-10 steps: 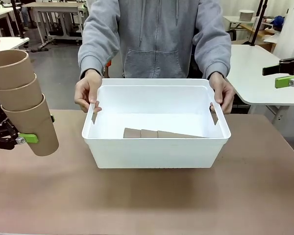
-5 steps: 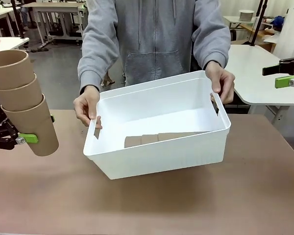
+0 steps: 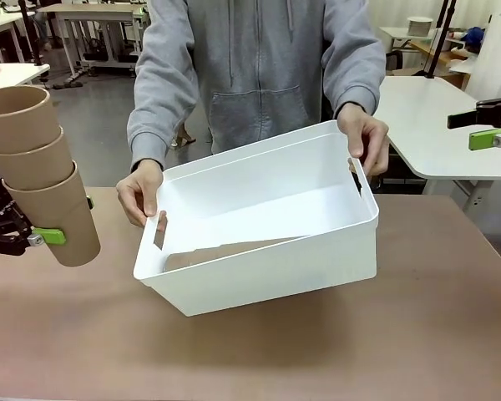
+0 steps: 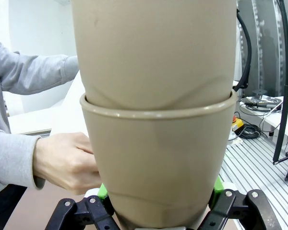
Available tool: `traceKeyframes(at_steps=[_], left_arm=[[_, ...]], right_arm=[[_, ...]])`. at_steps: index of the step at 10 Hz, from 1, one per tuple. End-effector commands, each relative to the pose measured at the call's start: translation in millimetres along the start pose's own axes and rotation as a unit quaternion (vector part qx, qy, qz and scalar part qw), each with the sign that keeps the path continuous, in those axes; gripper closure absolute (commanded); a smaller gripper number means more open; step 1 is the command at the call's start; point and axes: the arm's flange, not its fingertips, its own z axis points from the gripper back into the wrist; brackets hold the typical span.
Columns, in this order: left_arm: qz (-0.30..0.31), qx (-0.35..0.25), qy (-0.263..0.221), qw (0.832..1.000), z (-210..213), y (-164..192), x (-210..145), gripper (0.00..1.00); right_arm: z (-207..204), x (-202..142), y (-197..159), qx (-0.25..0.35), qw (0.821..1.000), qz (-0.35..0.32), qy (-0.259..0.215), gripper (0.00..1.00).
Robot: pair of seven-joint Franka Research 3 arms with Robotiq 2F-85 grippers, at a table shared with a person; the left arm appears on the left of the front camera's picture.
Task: Stack the cups and store them in the basket.
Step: Place the stack of Reusable plastic cups into the Pantry Basket.
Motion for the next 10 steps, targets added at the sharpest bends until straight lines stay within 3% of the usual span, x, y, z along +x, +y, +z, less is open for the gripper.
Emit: traceKeyframes(at_steps=[1, 7, 10], left_arm=[[-0.002, 0.014, 0.029, 0.999, -17.6, -4.3, 39.3, 0.15], [0.041, 0.074, 0.182, 0.98, -119.5, 17.1, 168.6, 0.15], [0.053, 0.098, 0.247, 0.963, -174.2, 28.4, 179.8, 0.15]], right_arm=[[0.7, 5.3, 2.2, 0.0, 1.0, -0.008, -0.006, 0.0], [0.7, 5.3, 2.2, 0.0, 1.0, -0.008, -0.006, 0.0], [0.7, 5.3, 2.2, 0.0, 1.0, -0.008, -0.006, 0.0]])
